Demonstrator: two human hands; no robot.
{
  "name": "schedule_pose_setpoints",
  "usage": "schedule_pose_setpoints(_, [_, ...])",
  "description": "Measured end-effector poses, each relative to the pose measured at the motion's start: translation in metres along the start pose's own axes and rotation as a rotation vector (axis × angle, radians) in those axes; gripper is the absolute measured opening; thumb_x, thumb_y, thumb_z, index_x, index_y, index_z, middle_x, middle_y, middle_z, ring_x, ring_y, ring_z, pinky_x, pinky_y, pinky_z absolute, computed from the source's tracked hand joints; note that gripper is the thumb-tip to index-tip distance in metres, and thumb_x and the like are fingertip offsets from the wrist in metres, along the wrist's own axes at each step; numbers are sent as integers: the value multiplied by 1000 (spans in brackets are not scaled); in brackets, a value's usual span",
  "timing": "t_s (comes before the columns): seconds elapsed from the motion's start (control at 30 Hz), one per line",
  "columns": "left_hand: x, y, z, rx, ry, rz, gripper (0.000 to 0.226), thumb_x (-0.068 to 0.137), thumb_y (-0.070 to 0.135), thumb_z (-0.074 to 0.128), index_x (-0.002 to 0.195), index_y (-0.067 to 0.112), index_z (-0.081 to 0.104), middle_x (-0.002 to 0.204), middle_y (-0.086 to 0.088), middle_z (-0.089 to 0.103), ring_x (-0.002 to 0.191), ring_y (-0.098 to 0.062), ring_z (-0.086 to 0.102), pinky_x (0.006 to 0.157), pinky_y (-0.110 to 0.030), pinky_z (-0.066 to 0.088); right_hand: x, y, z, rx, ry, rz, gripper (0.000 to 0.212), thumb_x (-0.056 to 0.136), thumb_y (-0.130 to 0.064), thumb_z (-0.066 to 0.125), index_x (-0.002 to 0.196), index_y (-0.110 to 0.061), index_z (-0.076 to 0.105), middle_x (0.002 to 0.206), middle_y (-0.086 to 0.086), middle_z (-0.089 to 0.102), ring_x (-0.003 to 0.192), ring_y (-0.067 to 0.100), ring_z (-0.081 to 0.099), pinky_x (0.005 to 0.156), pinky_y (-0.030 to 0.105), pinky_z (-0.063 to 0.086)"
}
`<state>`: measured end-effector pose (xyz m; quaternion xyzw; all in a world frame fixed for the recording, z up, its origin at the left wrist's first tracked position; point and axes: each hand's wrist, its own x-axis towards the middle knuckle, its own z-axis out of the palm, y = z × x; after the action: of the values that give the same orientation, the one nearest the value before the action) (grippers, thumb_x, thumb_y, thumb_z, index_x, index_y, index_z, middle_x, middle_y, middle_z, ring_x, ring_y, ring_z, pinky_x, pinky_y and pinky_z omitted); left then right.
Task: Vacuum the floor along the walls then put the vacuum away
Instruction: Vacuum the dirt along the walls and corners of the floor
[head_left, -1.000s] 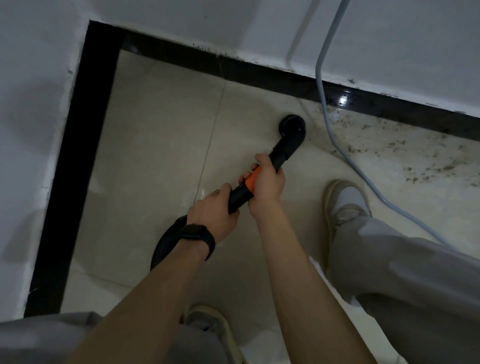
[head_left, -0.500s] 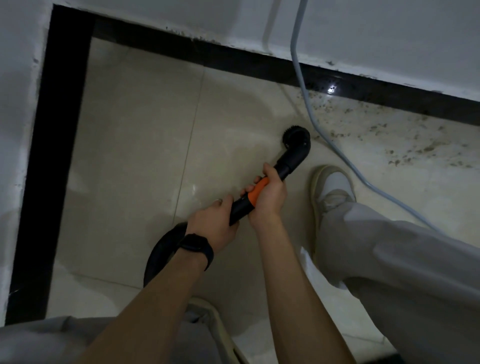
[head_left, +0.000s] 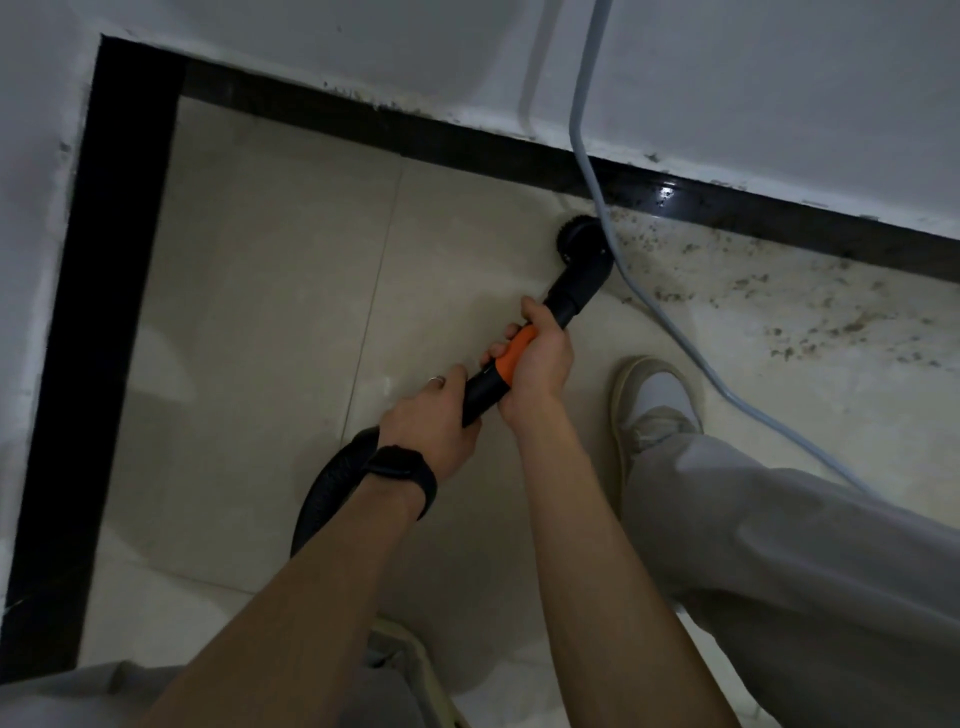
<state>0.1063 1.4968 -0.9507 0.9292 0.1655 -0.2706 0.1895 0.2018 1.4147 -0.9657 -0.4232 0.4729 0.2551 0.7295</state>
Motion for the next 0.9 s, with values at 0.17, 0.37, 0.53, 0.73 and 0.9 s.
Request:
schedule_pose_setpoints(0.17, [7, 1, -1, -4, 2, 6, 30, 89, 34, 59, 106, 21, 38, 95, -2, 59, 68, -28, 54, 54, -32, 33, 5, -3, 4, -24, 17, -50, 15, 93, -18, 68, 101, -12, 57, 60, 2, 53, 41, 18, 46, 42, 27, 44])
schedule_pose_setpoints(0.37, [18, 2, -5, -32, 13, 9, 28, 90, 32, 59, 107, 20, 41, 86, 1, 53, 63, -23, 47, 52, -31, 34, 10, -10, 12, -43, 27, -79, 14, 93, -19, 69, 101, -13, 58, 59, 1, 54, 41, 17, 47, 43, 27, 45])
schedule_pose_setpoints(0.53, [25, -3, -12, -113, 19, -16, 22, 91, 29, 58, 98, 23, 38, 81, 5, 48, 66, -24, 54, 55, -34, 46, 12, -11, 26, -54, 2, -61, 15, 92, -19, 69, 99, -13, 58, 57, 1, 55, 41, 17, 48, 43, 26, 45])
schedule_pose_setpoints(0.73, [20, -40, -20, -180, 36, -64, 20, 89, 29, 56, 88, 28, 36, 74, 5, 53, 60, -17, 53, 49, -27, 36, 1, 10, 55, -134, -53, -48, 14, 93, -19, 70, 99, -14, 58, 58, 0, 56, 42, 16, 50, 44, 27, 46])
schedule_pose_setpoints(0.9, [11, -67, -26, -144, -67, -59, 25, 86, 31, 57, 76, 34, 35, 68, 11, 54, 56, -6, 49, 46, -25, 30, -13, 37, 59, -109, 47, -41, 15, 93, -21, 71, 100, -14, 59, 65, 3, 55, 40, 14, 48, 43, 26, 45])
